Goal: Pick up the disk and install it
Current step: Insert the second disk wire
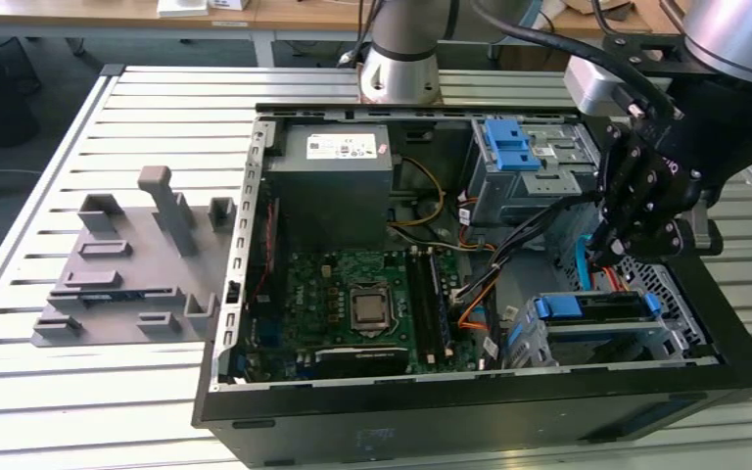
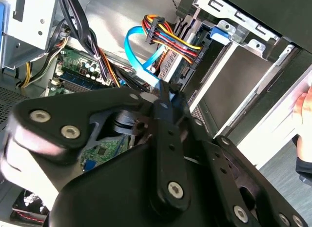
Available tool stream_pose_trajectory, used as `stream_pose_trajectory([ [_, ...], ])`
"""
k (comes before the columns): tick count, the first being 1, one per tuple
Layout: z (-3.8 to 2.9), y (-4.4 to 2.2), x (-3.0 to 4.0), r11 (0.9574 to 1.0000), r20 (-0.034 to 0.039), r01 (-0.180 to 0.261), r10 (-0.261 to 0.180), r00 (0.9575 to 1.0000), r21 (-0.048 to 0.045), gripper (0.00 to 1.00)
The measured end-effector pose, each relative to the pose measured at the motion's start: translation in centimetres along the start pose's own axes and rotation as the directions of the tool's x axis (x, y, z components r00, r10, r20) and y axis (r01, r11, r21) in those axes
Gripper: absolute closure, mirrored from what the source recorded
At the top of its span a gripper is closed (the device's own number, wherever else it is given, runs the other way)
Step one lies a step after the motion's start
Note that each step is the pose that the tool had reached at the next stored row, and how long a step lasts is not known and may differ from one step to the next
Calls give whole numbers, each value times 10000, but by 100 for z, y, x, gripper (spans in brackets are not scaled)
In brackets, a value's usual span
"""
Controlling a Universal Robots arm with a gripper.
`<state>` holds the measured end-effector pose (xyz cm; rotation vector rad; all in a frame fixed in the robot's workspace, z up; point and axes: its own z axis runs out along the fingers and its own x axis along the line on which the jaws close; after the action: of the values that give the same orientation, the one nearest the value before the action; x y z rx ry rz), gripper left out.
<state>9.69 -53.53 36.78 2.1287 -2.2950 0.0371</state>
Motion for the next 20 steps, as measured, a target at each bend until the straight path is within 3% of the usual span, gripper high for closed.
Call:
stream_pose_trajectory([
  [1,2,0,0,10000,-2,0,0,10000,0,83],
  [5,13,-6,0,10000,13,0,0,10000,-3,84],
  [9,38,-24,1,10000,183,-10,11,9998,-70,84],
  [11,45,-27,9,9999,388,-10,14,9992,-104,84],
  [14,55,-30,33,9999,805,-7,19,9968,-147,84],
  [15,64,-30,44,9999,842,-8,20,9964,-149,84],
  [20,100,-35,99,9999,839,-16,28,9965,-151,84],
])
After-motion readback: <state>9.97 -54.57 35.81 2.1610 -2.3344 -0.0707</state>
